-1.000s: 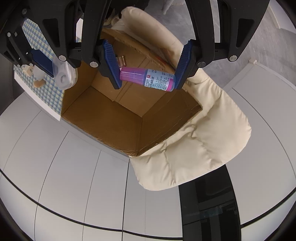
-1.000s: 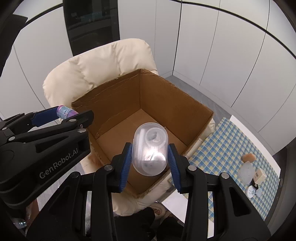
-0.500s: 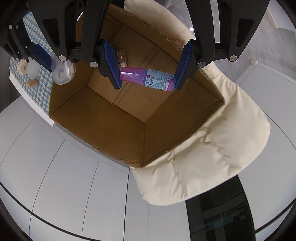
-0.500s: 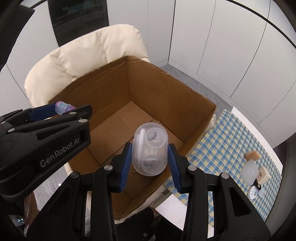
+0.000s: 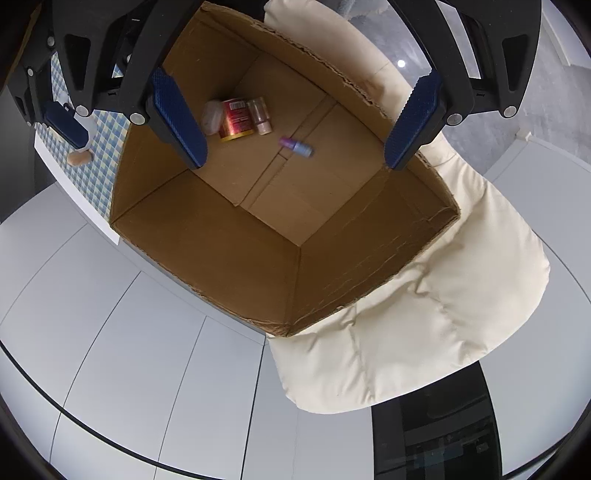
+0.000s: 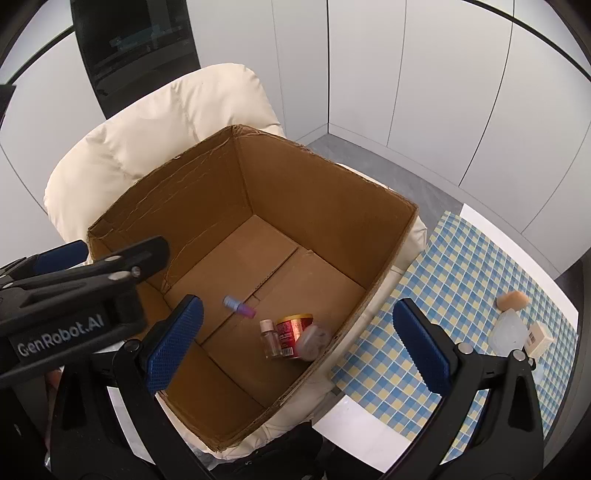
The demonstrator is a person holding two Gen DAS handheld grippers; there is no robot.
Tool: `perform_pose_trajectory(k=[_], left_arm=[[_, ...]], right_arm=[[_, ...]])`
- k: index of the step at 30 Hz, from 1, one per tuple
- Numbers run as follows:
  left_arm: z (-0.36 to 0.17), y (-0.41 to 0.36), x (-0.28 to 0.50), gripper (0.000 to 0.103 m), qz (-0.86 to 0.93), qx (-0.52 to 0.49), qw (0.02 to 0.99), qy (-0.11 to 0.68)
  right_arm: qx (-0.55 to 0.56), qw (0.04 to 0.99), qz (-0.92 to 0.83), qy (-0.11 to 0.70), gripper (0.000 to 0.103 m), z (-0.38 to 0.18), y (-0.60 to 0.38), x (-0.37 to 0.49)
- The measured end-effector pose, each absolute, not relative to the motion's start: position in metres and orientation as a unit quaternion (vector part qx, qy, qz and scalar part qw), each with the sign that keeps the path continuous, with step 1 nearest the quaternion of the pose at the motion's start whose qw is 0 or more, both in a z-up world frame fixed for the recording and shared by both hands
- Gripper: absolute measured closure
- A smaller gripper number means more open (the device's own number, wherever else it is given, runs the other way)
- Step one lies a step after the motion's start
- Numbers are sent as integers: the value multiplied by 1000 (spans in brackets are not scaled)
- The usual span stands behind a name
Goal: Organize objects
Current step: 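Open the left gripper dropping the tube while the right gripper releases the case into the box, then move both open grippers away from the box back toward the checked table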
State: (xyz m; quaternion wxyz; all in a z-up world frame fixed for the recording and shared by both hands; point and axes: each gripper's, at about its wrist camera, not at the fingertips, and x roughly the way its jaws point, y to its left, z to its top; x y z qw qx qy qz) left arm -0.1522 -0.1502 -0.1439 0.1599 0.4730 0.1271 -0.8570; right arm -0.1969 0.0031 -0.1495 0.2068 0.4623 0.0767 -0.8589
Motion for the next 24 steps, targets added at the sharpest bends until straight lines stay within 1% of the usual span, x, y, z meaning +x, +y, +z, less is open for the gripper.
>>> perform_pose_trajectory(k=[6, 18, 24], left_arm=[[-142, -157, -150, 6, -854, 470, 172, 139], [-138, -152, -148, 6, -854, 472, 178, 124], [-135, -146, -144, 6, -857, 471, 185, 102]], right_arm=[[465, 209, -857, 74, 0, -149, 4, -197], [461, 204, -860, 76, 0, -147, 1, -194], [461, 203, -861, 72, 0, -145, 1, -192]])
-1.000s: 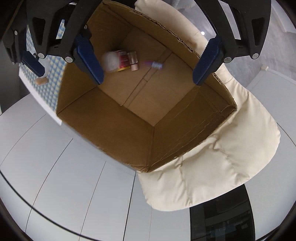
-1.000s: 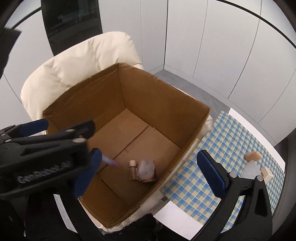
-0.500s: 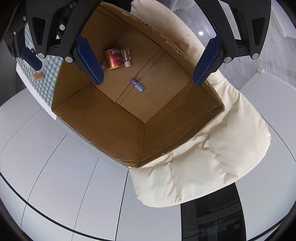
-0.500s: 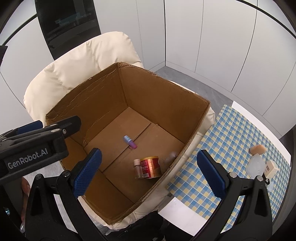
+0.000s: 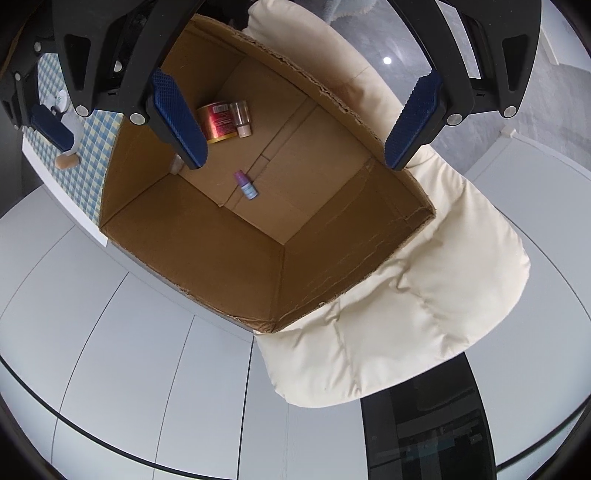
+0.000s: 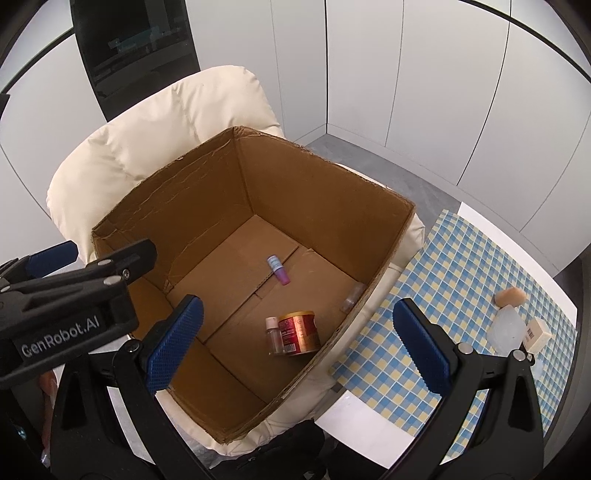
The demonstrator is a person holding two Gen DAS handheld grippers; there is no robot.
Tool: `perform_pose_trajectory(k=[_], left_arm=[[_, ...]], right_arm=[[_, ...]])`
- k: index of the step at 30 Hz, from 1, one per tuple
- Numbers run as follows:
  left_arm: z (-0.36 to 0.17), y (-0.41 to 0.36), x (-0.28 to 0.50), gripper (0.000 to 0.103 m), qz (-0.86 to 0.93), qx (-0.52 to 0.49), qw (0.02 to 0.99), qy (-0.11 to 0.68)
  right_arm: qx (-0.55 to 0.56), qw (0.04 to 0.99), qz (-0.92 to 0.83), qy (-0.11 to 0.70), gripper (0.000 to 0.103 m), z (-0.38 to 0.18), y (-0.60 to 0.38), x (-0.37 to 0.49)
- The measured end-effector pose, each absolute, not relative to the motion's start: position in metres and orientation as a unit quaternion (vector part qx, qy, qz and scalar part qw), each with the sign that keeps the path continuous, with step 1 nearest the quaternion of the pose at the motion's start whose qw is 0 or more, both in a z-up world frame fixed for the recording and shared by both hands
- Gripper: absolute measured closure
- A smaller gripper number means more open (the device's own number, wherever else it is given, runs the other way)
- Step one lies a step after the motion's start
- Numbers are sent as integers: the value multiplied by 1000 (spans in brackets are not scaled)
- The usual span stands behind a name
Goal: Organize objects
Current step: 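Move both open grippers away from the box back toward the checked table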
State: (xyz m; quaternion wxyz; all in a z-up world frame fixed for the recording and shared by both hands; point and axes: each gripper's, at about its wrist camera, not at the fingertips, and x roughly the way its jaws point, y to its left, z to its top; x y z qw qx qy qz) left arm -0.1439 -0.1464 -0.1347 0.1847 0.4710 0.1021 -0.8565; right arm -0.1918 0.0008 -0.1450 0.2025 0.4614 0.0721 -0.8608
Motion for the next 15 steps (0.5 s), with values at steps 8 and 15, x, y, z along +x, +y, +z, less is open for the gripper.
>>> perform_pose_trajectory(k=[8, 15], left_arm=[[-128, -144, -132, 6, -858, 468, 188, 99], [-124, -142, -114, 6, -857, 467, 191, 102]], right_arm=[[461, 201, -862, 68, 0, -141, 4, -188], [459, 203, -862, 72, 0, -135, 7, -178]])
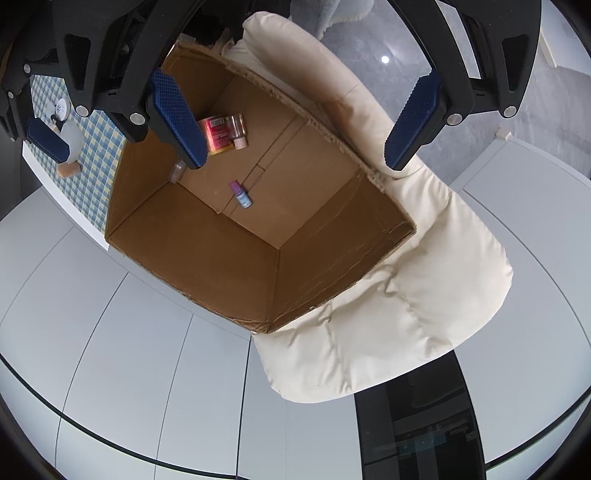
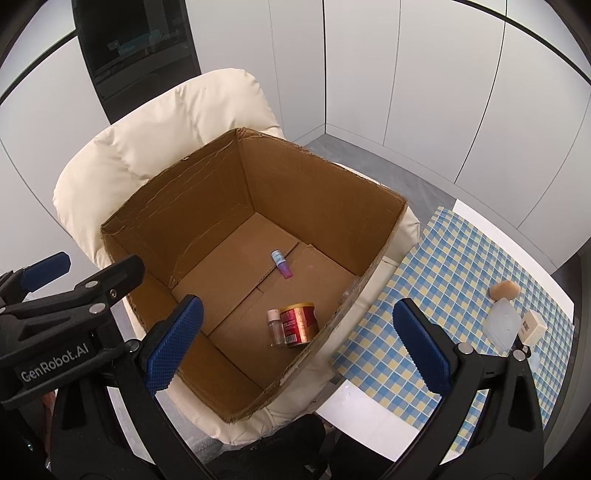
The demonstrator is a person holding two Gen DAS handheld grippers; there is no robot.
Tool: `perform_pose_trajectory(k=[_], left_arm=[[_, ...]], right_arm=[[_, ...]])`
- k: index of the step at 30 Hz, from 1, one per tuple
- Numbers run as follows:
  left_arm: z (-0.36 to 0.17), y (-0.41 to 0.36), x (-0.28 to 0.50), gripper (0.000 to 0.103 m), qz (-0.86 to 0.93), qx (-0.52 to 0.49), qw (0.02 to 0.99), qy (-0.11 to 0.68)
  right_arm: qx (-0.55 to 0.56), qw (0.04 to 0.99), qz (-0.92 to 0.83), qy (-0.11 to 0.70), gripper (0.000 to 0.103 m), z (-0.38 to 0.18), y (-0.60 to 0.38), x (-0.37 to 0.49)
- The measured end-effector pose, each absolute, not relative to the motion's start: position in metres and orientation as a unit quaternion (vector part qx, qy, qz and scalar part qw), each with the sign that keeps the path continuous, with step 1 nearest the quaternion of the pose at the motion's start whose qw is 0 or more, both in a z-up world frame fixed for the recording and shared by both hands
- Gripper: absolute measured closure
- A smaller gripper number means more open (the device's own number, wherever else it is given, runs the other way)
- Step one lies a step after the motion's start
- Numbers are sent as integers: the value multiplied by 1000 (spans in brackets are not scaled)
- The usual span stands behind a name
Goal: Organize objects
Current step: 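Move both open grippers away from the box back toward the checked table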
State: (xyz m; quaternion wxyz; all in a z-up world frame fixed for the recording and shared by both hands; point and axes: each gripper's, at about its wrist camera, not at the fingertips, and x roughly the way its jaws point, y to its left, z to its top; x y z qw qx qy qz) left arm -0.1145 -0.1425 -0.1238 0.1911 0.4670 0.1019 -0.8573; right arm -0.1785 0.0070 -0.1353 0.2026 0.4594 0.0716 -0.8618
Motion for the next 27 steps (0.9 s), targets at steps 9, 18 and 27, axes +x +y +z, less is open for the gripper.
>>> perform_pose_trajectory(k=[9, 18, 27], left_arm=[[-112, -143, -87, 6, -857, 462, 201, 107], [-98, -137, -50, 6, -860, 454, 210, 101], [-85, -137, -4, 6, -865, 441, 223, 92]], right_arm=[[453, 208, -864, 71, 0, -122, 18, -154], [449, 210, -865, 77, 0, -110, 27, -124], [450, 208, -865, 80, 0, -106, 34, -90]])
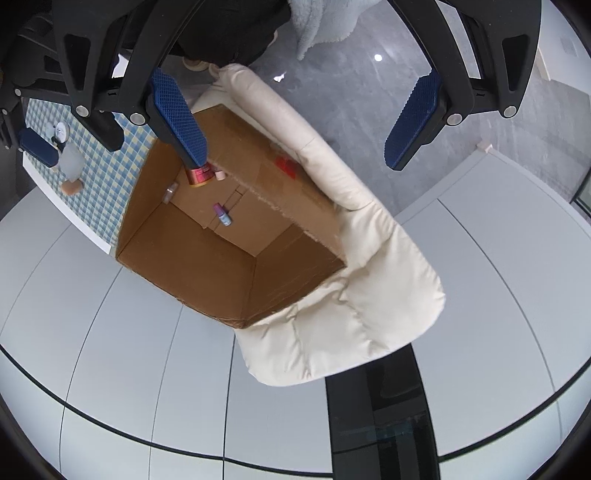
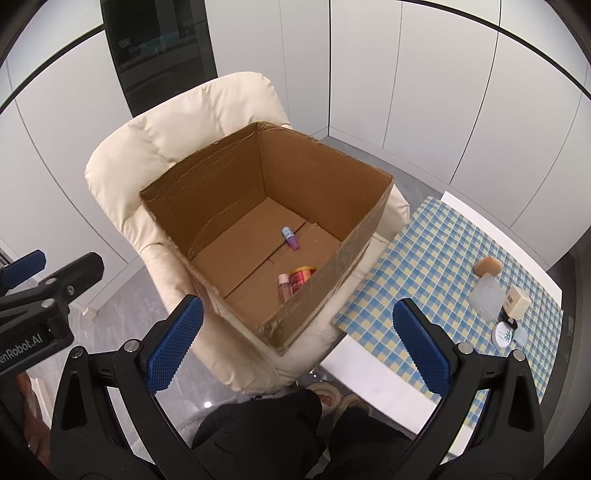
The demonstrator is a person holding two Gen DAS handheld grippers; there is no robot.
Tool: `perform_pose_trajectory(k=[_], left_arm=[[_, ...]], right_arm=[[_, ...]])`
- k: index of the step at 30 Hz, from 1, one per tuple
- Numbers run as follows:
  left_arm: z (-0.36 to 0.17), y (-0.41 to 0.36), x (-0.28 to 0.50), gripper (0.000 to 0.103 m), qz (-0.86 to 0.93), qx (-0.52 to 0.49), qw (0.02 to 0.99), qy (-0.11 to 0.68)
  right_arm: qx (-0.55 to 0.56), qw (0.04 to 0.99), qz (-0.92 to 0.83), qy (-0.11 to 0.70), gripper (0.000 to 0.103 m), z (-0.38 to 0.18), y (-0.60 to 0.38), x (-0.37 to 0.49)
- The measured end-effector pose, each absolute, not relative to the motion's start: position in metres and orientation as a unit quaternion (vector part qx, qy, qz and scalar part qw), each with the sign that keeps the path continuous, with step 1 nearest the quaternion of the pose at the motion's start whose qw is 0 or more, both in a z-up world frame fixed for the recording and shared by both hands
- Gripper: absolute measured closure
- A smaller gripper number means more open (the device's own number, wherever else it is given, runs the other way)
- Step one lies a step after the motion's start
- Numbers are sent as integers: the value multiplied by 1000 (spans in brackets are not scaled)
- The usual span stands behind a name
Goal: Organize objects
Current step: 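Move both open grippers away from the box back toward the checked table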
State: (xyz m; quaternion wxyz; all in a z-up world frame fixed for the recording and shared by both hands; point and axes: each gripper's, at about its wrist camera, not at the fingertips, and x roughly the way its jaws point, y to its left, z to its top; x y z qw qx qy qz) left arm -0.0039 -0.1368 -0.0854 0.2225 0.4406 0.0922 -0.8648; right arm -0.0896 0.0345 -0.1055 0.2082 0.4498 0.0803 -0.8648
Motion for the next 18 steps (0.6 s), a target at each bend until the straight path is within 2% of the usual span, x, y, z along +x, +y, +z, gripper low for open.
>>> perform_pose_trajectory(k=[18], left_arm=[[-78, -117, 71, 6, -875, 430, 212, 73]], right_arm=[[447, 198, -868, 87, 0, -91, 62, -14]])
